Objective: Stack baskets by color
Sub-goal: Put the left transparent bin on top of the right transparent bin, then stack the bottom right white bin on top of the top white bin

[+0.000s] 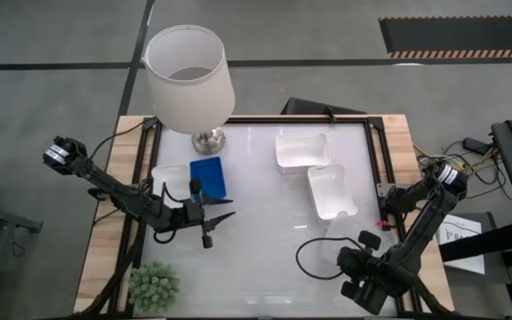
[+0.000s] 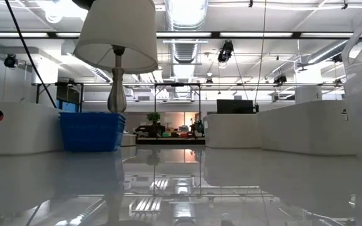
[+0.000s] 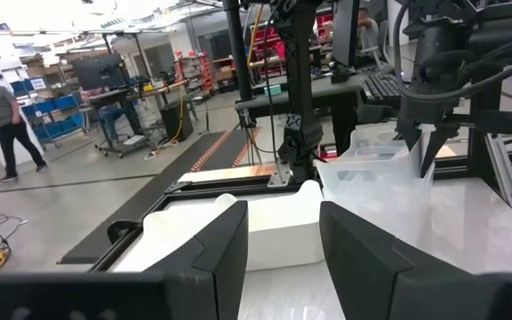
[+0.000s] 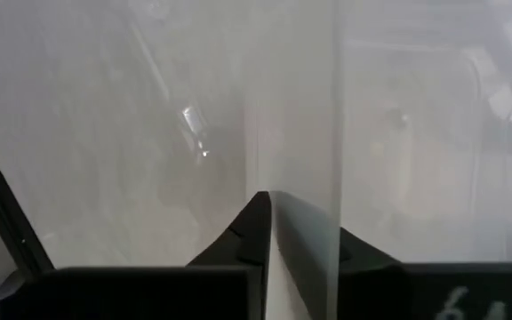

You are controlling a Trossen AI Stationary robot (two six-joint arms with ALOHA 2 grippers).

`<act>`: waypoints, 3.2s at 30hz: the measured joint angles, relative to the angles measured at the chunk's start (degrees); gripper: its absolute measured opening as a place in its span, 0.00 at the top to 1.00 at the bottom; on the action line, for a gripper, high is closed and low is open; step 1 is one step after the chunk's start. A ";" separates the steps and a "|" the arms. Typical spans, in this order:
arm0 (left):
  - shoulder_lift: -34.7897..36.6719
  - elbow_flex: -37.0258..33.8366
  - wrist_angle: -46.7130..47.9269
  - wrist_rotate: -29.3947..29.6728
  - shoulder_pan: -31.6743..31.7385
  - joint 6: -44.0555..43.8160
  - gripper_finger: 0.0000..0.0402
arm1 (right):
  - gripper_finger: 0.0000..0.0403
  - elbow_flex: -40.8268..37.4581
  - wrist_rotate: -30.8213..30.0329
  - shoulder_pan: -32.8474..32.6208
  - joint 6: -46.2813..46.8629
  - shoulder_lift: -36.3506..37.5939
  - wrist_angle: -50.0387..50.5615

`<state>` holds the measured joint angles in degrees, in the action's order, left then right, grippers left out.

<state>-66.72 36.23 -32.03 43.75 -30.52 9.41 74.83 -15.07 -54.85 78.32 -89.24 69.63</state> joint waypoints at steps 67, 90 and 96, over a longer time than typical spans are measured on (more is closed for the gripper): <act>-5.69 4.54 -4.96 0.22 0.34 4.33 0.69 | 0.86 0.48 -9.41 34.18 -24.47 10.71 1.05; -6.29 4.32 -2.69 0.11 0.01 2.97 0.69 | 0.53 -7.07 3.83 51.48 -30.44 0.12 -8.35; -6.29 4.31 -1.64 0.09 0.01 2.34 0.69 | 0.70 -6.95 4.49 51.88 -29.04 -4.70 -8.38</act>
<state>-73.01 40.53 -33.67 43.83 -30.50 11.75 67.87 -10.58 -2.97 49.28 -93.93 61.25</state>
